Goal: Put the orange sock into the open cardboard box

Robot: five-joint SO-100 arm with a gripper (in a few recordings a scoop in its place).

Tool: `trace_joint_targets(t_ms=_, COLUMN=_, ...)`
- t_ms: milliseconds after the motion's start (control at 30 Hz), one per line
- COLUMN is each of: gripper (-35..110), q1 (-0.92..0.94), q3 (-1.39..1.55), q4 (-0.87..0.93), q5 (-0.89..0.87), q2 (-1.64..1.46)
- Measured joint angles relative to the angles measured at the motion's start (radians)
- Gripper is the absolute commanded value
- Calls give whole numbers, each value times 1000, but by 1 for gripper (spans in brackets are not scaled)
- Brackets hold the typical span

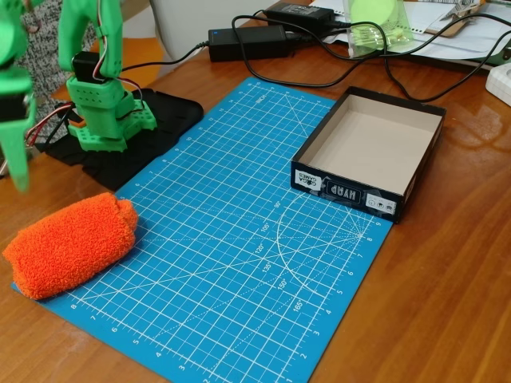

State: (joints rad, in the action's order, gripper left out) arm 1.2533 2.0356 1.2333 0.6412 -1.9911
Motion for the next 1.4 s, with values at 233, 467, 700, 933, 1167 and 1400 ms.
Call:
trace_joint_targets(t_ms=233, gripper=23, q1=-32, q3=-48, q4=-242, q5=-144, q2=183)
trace_joint_targets(t_ms=467, gripper=34, q1=-121, q3=-43, q4=-357, q5=-259, q2=210)
trace_joint_targets(t_ms=700, gripper=35, q1=-199, q3=118, q4=-400, q5=-287, q2=153)
trace_joint_targets(t_ms=933, gripper=30, q1=-293, q3=339, q4=-405, q5=-273, q2=-34)
trace_joint_targets(t_ms=1167, gripper=26, q1=-310, q3=405, q4=-321, q5=-176, q2=-77)
trace_joint_targets(t_ms=1400, gripper=0, q1=-258, q3=456, q4=-307, q5=-100, q2=-75)
